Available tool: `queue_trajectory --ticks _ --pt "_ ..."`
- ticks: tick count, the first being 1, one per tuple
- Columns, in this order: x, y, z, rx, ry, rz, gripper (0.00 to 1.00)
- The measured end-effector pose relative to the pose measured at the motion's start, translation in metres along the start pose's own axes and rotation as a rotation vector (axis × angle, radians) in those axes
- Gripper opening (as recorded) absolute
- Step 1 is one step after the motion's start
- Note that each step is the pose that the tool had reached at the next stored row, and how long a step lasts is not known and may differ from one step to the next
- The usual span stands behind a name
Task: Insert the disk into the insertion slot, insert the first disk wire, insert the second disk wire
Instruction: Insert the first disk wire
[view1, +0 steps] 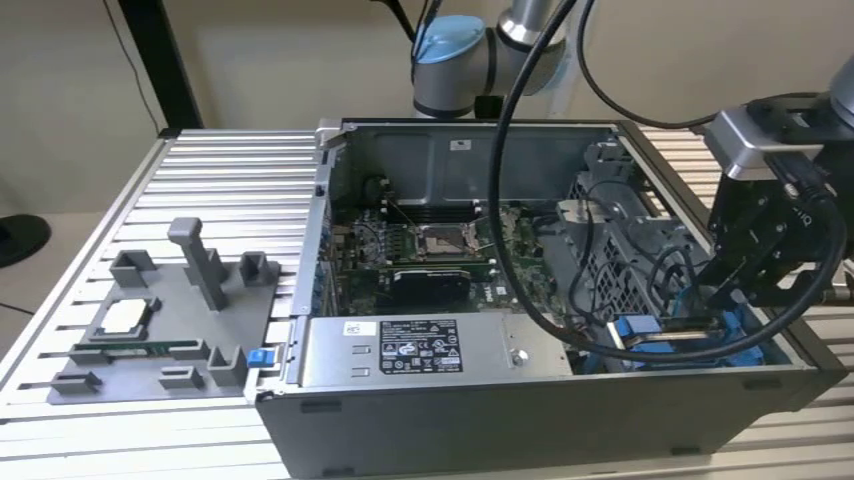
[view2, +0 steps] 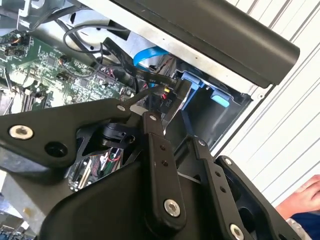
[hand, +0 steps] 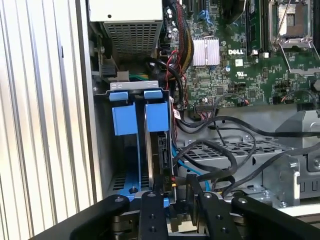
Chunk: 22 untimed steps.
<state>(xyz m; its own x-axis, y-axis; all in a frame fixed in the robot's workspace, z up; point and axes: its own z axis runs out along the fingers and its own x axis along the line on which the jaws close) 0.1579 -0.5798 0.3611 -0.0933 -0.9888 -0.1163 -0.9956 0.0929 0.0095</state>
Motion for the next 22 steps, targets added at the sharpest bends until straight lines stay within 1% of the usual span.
queue_trajectory --ticks 5,7,13,16,22 --pt "-0.0003 -0.0029 -0.0001 -0.0001 0.0 0.0 1.0" --pt "-0.0005 -0.0033 -0.002 -0.002 0.0004 0.0 1.0" --pt "-0.0019 -0.0046 -0.0128 -0.0157 0.0013 0.002 1.0" --pt "-0.0023 -0.0058 -0.015 -0.022 0.0022 0.003 1.0" --pt "-0.0024 -0.0069 -0.015 -0.0221 0.0022 0.002 1.0"
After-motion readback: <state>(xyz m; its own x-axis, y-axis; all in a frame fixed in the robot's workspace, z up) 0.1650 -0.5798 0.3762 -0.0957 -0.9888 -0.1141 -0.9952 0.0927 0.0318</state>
